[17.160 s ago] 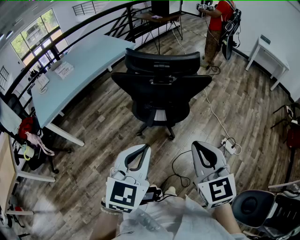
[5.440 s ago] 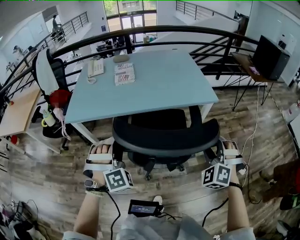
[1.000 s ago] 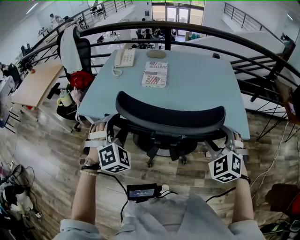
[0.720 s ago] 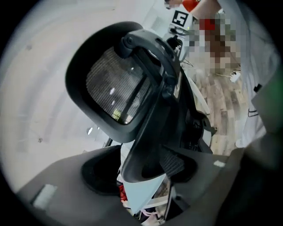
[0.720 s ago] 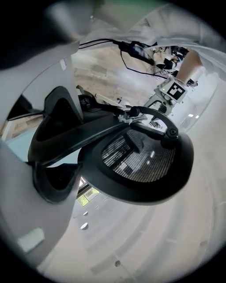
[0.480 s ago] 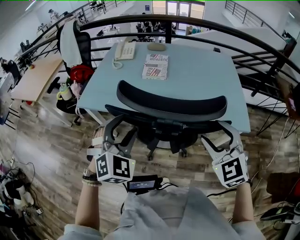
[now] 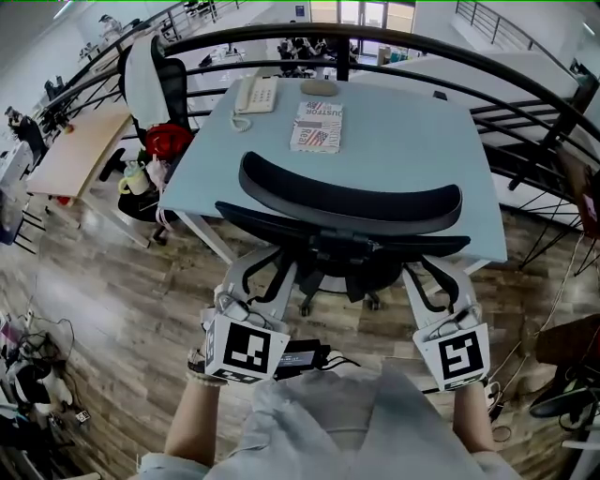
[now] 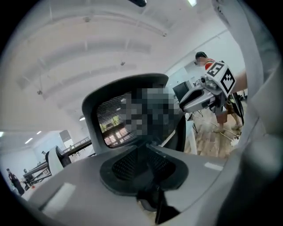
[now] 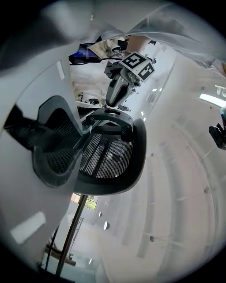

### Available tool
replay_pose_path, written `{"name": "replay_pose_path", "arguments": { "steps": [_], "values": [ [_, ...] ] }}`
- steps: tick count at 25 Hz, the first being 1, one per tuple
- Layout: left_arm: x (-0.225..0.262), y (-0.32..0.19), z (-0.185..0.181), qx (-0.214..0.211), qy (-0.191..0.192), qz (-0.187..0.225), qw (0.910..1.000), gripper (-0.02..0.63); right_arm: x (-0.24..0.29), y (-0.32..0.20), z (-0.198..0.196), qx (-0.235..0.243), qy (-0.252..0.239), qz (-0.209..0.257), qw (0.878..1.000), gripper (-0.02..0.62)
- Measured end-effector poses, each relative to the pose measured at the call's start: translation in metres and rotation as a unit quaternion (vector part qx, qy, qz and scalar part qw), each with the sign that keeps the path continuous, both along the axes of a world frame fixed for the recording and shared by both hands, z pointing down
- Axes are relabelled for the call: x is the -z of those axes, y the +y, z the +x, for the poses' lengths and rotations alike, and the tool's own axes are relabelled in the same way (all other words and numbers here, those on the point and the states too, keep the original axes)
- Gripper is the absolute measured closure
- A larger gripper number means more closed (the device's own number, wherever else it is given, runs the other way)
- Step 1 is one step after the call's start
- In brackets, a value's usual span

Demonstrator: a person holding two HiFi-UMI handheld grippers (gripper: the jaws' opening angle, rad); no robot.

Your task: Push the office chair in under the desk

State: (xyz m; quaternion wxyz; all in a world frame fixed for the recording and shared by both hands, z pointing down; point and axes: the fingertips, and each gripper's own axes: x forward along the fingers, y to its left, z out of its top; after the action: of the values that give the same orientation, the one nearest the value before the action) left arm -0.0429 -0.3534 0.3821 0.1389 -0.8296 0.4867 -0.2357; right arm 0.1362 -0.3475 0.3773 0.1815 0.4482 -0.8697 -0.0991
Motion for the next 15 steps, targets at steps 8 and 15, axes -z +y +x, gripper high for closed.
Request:
{"name": "replay_pose_path", "arguments": {
  "steps": [8,15],
  "values": [
    [0.006,0.006,0.006,0.006,0.024,0.0,0.9997,0.602,0.004,0.0,-0.002,-0.01,-0.05,-0.001,0.999,0.588],
    [0.008,0.01,0.016,-0.004,0.031,-0.001,0.9995,0.601,0.005,-0.001,-0.004,-0.006,-0.055,0.002,0.998,0.588]
  ]
}}
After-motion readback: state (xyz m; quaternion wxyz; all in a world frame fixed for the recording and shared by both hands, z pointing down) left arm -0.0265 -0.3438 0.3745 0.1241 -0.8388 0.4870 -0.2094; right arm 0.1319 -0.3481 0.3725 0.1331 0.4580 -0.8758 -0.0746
